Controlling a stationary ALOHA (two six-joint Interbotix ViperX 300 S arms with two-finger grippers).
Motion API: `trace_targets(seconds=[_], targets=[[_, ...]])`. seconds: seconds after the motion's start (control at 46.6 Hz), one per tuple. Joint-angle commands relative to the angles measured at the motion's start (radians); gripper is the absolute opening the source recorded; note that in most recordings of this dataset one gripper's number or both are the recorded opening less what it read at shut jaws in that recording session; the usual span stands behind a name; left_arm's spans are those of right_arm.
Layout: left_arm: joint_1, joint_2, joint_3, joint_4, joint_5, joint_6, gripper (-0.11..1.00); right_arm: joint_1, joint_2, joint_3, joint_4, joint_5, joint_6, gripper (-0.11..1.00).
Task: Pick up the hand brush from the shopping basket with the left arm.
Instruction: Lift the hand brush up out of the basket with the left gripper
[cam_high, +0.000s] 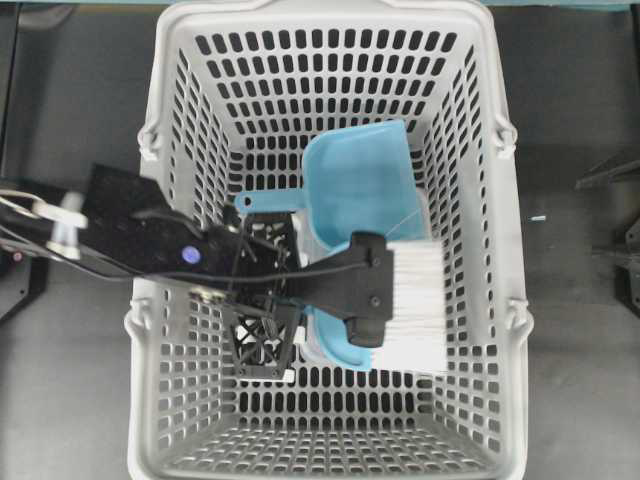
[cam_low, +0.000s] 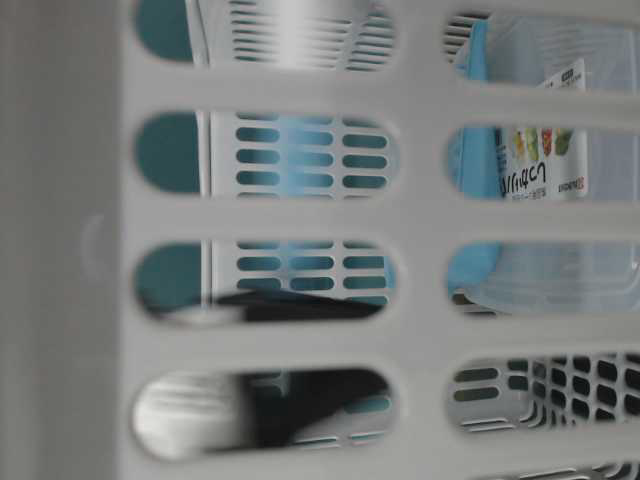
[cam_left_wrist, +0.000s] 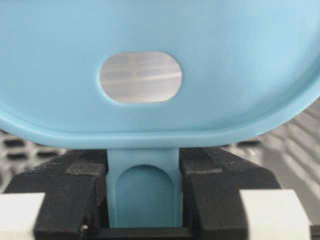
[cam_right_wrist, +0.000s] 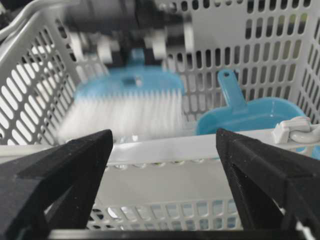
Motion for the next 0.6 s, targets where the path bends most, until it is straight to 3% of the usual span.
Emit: trace_targets(seconds=[0.0,0.129,0.257,0.579], targets=[[-0.005,-0.032,-0.195,0.005,0.199,0.000,0.31,0.002,0.005,-0.009,0.003,-0.011,0.002,0.79],[0.000,0.000,-0.453,0.005,0.428,-0.002,0.31,0.002,0.005,-0.009,0.003,-0.014,0.002,0.79],[0.006,0.054,-0.595,0.005,0.571,-0.006,0.31,0.002,0.005,-0.009,0.003,-0.021,0.002,0.79],[0.011,0.060,-0.509,0.005,0.517,-0.015,0.31,0.002,0.005,-0.008,0.003,-0.026,0.002,0.79]])
